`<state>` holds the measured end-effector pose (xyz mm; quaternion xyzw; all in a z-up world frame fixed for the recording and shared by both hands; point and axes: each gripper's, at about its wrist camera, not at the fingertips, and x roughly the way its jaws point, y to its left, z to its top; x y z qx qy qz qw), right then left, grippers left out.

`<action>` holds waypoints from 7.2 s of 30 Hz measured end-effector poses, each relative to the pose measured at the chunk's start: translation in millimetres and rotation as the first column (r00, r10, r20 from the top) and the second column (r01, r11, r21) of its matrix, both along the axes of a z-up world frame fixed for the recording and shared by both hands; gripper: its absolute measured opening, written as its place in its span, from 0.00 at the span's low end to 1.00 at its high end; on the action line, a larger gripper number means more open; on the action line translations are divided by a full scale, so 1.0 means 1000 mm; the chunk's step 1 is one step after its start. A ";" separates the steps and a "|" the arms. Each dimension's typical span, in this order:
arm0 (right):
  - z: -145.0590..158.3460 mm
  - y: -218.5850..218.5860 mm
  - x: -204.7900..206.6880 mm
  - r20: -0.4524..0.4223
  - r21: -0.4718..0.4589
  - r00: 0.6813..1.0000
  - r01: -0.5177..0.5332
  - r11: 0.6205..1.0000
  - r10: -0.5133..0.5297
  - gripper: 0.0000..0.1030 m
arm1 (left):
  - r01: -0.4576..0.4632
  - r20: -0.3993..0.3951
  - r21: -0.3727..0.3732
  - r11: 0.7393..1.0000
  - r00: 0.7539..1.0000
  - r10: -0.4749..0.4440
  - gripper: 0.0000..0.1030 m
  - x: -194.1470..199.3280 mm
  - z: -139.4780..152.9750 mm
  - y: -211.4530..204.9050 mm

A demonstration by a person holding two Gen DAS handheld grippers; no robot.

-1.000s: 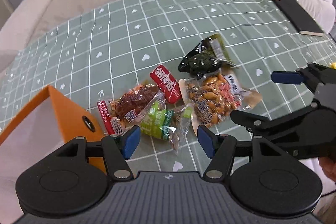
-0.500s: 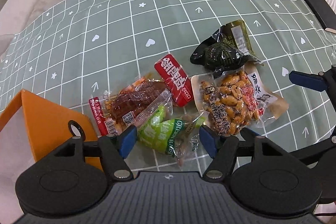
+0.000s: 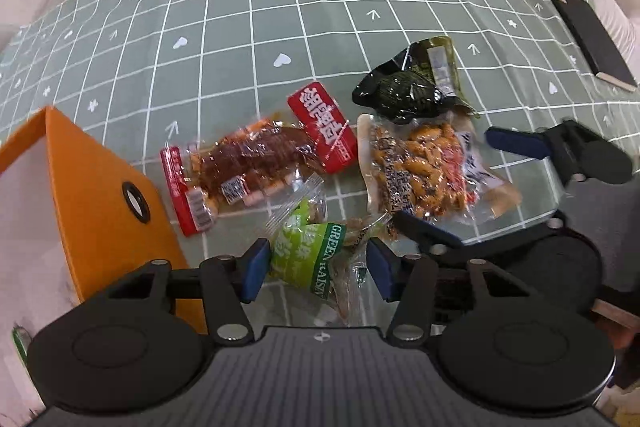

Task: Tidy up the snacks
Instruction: 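Grasp the green raisin bag with the left tool while the right tool grasps the peanut packet, then lift the raisin bag with the left tool while the right tool carries the peanut packet to the box, then lower the raisin bag into the box with the left tool while the right tool lowers the peanut packet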

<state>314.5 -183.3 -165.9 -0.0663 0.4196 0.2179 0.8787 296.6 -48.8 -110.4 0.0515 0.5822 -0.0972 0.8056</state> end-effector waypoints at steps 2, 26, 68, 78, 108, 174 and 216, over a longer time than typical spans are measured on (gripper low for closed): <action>-0.003 0.000 0.000 -0.012 0.016 1.000 -0.007 1.000 0.008 0.96 | -0.007 -0.002 -0.006 1.000 1.000 0.007 0.58 -0.002 0.000 0.000; 0.013 -0.020 -0.066 -0.049 -0.084 0.998 -0.033 0.996 0.029 0.34 | -0.045 0.077 -0.078 0.996 0.996 0.051 0.58 -0.066 0.010 -0.016; 0.001 -0.002 -0.038 0.210 -0.157 0.913 -0.321 0.934 0.349 0.93 | 0.081 0.074 -0.039 0.996 0.994 -0.078 0.54 -0.060 -0.007 -0.017; -0.002 -0.004 -0.029 0.125 -0.060 0.944 -0.299 0.952 0.305 0.74 | 0.041 0.081 -0.045 0.998 0.996 -0.037 0.53 -0.061 -0.006 -0.013; 0.029 -0.066 -0.128 -0.234 -0.097 0.963 0.115 0.989 -0.135 0.69 | 0.036 0.093 -0.190 0.981 0.995 -0.019 0.51 -0.139 -0.002 -0.025; 0.158 0.007 -0.154 0.085 0.212 0.995 0.025 0.977 -0.044 0.72 | -0.141 0.393 -0.337 0.931 0.877 0.275 0.49 -0.171 0.107 0.091; 0.086 0.267 -0.081 0.015 -0.356 0.921 -0.359 0.863 0.389 0.73 | -0.379 0.170 -0.004 0.925 0.912 0.374 0.50 -0.122 0.024 0.239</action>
